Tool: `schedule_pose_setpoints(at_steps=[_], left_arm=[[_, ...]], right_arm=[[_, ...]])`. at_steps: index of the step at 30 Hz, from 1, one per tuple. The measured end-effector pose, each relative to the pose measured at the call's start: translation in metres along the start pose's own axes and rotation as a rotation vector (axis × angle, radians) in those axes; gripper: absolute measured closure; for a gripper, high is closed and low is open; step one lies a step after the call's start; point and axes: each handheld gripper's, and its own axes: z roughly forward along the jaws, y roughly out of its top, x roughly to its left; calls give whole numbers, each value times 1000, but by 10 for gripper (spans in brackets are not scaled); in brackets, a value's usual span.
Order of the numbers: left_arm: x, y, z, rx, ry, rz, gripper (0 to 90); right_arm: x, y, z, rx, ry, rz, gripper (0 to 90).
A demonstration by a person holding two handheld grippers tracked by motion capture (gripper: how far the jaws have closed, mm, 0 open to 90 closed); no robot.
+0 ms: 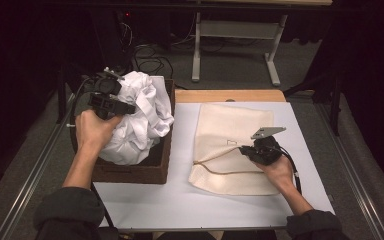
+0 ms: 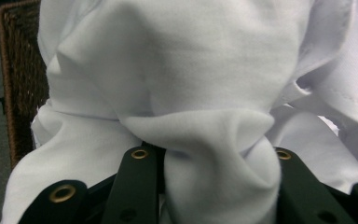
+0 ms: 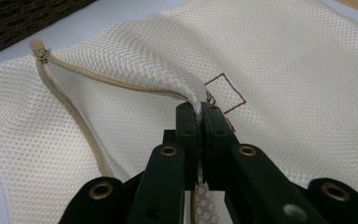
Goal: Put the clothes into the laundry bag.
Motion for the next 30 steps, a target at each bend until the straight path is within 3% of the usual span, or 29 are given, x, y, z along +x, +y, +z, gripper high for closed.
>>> schedule_pose_setpoints(at_steps=[10,23,30], left_arm=[[-14,10,-16,-34,-28,26,680],[-63,28,-21,-28,-143,150,677],[-90,31,-15,-15,-211,204,674]], right_arm=[[-1,0,-1,-10,0,0,879],[-7,2,1,-5,-12,13,880],[-12,6,0,1,-28,30,880]])
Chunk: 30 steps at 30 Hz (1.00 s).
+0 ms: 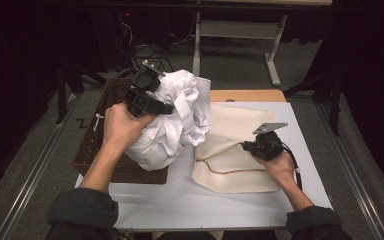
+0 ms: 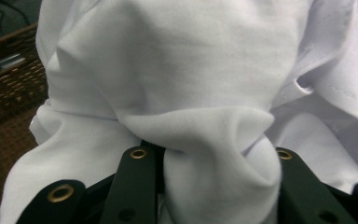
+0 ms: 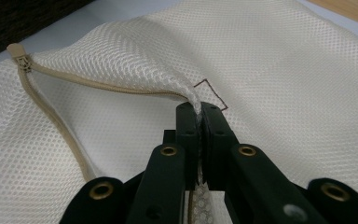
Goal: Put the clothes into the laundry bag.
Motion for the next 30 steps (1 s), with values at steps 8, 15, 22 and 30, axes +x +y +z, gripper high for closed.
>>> schedule_pose_setpoints(at_steps=[8,15,22,30], left_arm=[[-30,8,14,21,-92,75,671],[-62,11,43,67,-151,133,663],[-84,6,81,107,-199,166,651],[-98,-22,122,151,-219,185,634]], right_arm=[[-6,7,5,8,-24,6,880],[-13,5,6,4,-31,27,880],[-16,2,4,-2,-29,33,880],[-17,-4,9,35,-25,17,880]])
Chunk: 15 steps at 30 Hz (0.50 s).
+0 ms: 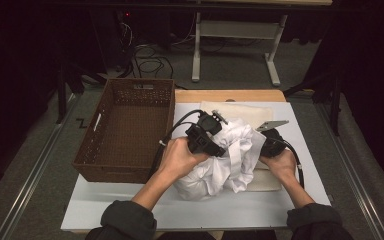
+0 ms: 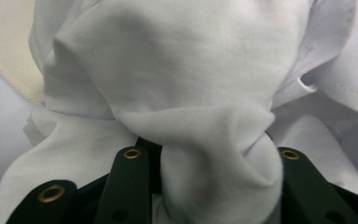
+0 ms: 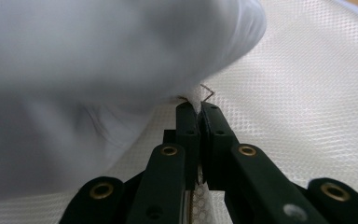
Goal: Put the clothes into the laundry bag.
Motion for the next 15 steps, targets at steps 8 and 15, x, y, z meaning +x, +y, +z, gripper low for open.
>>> schedule_pose_setpoints(at_steps=[8,15], left_arm=[[11,-31,41,-12,-51,-14,621],[21,-48,66,-63,-82,-41,597]], right_arm=[[2,1,8,31,27,19,879],[3,4,9,64,-29,40,868]])
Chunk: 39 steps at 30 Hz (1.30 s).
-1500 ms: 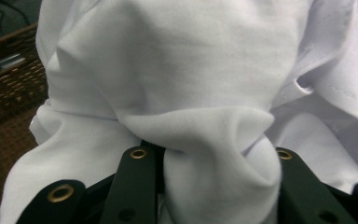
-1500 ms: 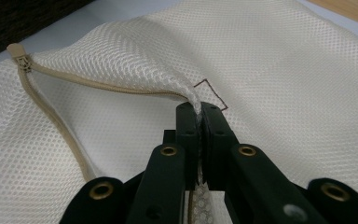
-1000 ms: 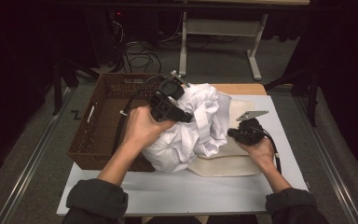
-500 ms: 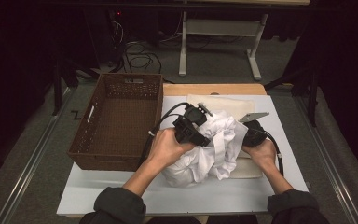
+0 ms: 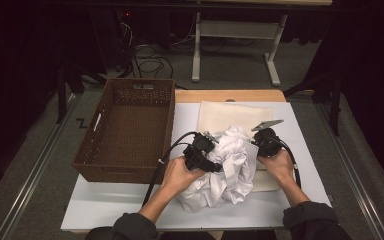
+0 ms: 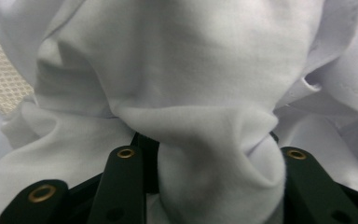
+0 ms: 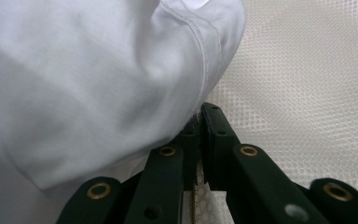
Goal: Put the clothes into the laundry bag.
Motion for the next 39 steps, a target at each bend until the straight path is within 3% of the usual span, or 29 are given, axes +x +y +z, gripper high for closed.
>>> schedule_pose_setpoints(at_steps=[3,9,14,17,20,22,26,32,35,36,37,38,39], left_arm=[[-1,-1,7,21,12,21,594],[-12,-2,26,81,42,74,610],[-18,-2,38,113,88,127,618],[-15,0,34,111,63,105,592],[-9,4,24,69,-13,66,477],[-9,6,20,65,-26,62,411],[-19,11,3,45,26,94,296],[-29,13,-22,8,73,126,230],[-25,13,-29,-38,76,125,251],[-24,12,-31,-90,79,127,280],[-22,10,-34,-173,85,133,367],[-19,10,-34,-200,71,130,471],[-14,9,-33,-215,47,109,505]], right_arm=[[4,3,1,14,-11,3,872],[-2,3,-7,-2,42,62,884],[4,5,-14,-7,38,63,886],[9,9,-17,6,22,45,885],[11,10,-16,2,23,40,885],[10,10,-14,2,23,35,885],[11,9,-15,-8,30,36,884],[16,10,-19,2,18,9,883],[17,10,-19,5,13,7,883],[17,11,-19,10,16,5,883],[16,10,-18,9,13,8,883],[16,10,-17,11,19,9,883],[16,10,-17,9,14,12,883]])
